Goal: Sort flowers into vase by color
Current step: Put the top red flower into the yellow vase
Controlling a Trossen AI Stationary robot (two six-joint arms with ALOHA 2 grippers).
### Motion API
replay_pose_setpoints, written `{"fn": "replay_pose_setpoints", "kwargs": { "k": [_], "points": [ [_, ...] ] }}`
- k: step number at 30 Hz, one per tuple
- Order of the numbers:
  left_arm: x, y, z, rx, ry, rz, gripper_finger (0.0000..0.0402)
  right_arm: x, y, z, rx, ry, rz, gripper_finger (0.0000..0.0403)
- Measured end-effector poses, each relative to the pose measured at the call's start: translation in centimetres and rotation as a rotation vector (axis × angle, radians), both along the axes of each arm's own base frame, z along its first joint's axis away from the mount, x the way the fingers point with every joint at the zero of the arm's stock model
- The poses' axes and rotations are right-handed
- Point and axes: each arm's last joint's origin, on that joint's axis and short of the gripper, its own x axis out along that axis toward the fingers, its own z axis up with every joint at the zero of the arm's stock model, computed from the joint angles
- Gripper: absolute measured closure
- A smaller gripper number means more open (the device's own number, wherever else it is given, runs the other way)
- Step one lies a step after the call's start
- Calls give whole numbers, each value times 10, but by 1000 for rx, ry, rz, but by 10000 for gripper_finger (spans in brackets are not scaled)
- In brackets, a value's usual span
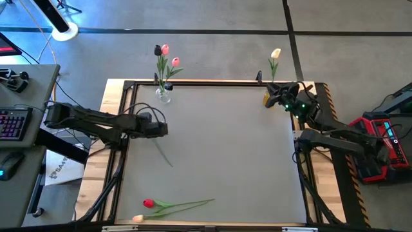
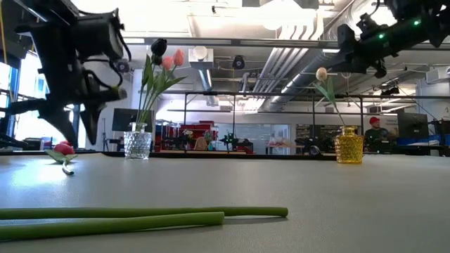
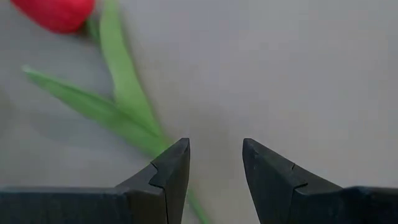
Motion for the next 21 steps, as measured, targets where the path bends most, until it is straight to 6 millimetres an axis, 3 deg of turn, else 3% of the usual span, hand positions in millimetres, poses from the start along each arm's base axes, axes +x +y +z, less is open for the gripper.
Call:
{"fn": "replay_pose_setpoints", "kwargs": {
  "k": [13, 21],
  "points": [
    [9, -3, -34, -123, 209, 6, 275, 10, 16, -5, 64, 8, 120, 293],
    [12, -4, -35, -119, 190, -3, 360, 14, 24, -7, 104, -13, 207, 293]
  ]
}}
